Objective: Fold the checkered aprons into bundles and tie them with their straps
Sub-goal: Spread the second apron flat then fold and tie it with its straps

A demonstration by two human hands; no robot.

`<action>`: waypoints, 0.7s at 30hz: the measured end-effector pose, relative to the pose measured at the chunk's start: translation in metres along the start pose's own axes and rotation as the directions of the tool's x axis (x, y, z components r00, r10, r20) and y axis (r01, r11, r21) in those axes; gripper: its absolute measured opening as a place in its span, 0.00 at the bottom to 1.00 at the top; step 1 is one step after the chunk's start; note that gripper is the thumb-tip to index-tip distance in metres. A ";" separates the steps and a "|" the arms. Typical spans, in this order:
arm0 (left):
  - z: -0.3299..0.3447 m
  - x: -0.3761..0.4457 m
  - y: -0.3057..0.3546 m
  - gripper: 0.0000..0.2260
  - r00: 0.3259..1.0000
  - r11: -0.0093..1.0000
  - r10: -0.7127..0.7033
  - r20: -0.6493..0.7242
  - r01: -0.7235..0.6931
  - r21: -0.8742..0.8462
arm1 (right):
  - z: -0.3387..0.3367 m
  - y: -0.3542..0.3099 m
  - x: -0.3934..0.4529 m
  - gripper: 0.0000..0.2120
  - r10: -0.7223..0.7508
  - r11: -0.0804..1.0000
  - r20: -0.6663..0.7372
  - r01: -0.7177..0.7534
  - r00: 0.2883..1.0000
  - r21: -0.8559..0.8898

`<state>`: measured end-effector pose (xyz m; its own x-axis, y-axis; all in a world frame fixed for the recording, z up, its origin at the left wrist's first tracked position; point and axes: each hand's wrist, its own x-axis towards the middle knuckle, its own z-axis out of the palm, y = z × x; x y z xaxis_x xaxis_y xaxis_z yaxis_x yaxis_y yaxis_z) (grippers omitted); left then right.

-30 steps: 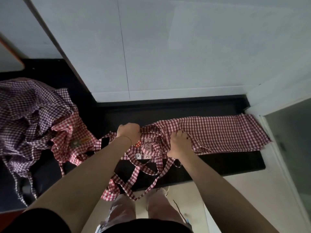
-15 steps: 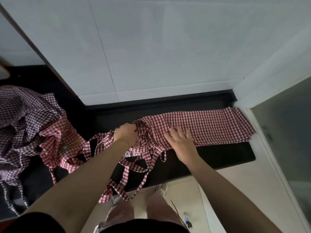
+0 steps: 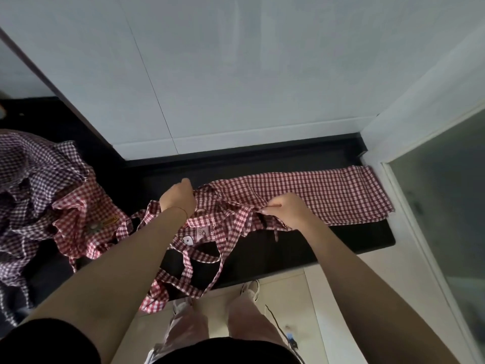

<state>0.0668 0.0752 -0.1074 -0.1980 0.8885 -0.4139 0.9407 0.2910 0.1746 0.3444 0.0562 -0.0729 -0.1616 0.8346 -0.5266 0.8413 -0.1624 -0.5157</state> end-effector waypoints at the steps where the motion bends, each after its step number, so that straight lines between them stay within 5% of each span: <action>1: 0.001 -0.001 0.000 0.08 1.000 1.000 0.001 0.020 -0.001 -0.014 | -0.001 0.000 0.001 0.10 0.002 1.000 -0.036 -0.003 0.999 -0.024; 5: 0.006 -0.003 -0.002 0.09 0.995 0.990 0.057 0.076 -0.047 -0.134 | 0.012 -0.012 -0.001 0.10 -0.128 0.972 -0.271 0.067 0.954 -0.223; 8: 0.003 -0.007 -0.002 0.05 0.996 0.979 0.090 0.030 -0.083 -0.184 | 0.025 -0.025 0.003 0.08 -0.328 0.877 -0.177 0.229 0.928 -0.423; 10: -0.002 -0.006 -0.005 0.05 0.996 0.992 0.081 -0.031 -0.083 -0.095 | 0.017 -0.035 0.008 0.06 -0.372 0.866 -0.259 0.233 0.891 -0.443; 13: -0.006 -0.002 -0.012 0.06 0.989 0.999 0.043 -0.138 -0.042 0.015 | -0.006 -0.045 0.010 0.03 -0.449 0.870 -0.548 0.204 0.706 -0.449; 15: -0.005 0.001 -0.014 0.09 0.988 1.000 0.018 -0.156 -0.022 -0.023 | -0.015 -0.049 0.010 0.04 -0.488 0.849 -0.614 0.175 0.620 -0.499; 18: -0.007 0.003 -0.017 0.20 1.000 0.998 -0.018 -0.005 0.019 0.064 | -0.014 -0.056 0.012 0.07 -0.491 0.834 -0.574 0.163 0.656 -0.527; 21: -0.016 0.008 -0.026 0.19 0.979 0.990 -0.039 0.198 0.010 0.142 | -0.011 -0.062 0.008 0.09 -0.449 0.858 -0.557 0.164 0.699 -0.486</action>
<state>0.0361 0.0802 -0.1011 -0.1756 0.7886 -0.5893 0.9682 0.2466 0.0415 0.2963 0.0789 -0.0378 -0.2030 0.9492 0.2403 0.9465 0.2531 -0.2004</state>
